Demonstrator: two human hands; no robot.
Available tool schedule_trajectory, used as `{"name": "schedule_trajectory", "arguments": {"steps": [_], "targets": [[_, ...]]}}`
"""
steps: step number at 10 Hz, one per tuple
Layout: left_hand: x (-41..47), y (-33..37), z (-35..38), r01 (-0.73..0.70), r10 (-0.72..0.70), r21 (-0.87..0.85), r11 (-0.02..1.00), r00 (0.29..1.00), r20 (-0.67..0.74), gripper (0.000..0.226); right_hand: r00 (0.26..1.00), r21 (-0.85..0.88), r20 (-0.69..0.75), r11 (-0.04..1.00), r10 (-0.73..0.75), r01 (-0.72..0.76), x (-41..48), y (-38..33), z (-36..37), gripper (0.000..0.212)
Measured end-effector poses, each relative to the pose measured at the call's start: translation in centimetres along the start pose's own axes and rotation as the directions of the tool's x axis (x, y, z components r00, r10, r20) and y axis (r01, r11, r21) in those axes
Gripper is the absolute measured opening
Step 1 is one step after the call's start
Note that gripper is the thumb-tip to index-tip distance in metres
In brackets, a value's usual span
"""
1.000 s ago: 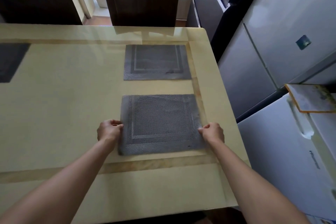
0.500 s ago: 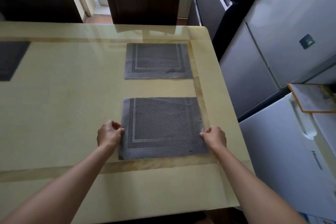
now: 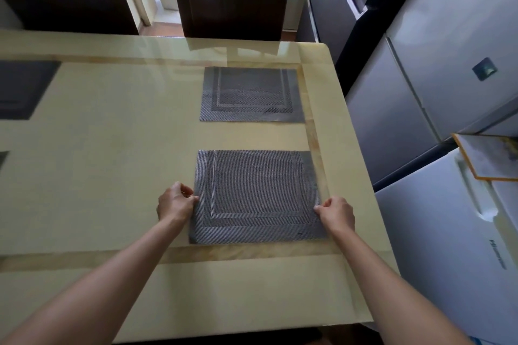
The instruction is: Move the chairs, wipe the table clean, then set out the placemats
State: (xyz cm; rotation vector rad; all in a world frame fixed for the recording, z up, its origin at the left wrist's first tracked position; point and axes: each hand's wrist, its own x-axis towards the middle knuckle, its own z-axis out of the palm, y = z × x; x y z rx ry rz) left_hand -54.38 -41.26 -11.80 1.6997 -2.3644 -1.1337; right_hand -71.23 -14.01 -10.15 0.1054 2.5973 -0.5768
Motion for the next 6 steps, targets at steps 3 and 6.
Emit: {"name": "schedule_trajectory", "arguments": {"steps": [3, 6], "targets": [[0.1, -0.1, 0.4, -0.007, 0.007, 0.011, 1.000, 1.000, -0.022, 0.014, 1.000, -0.023, -0.009, 1.000, -0.002, 0.002, 0.1, 0.2, 0.3, 0.022], [-0.1, -0.3, 0.1, -0.002, 0.003, 0.042, 0.999, 1.000, -0.028, 0.026, 0.988, 0.059, -0.100, 0.990, -0.118, 0.124, -1.7, 0.9, 0.7, 0.024]]}}
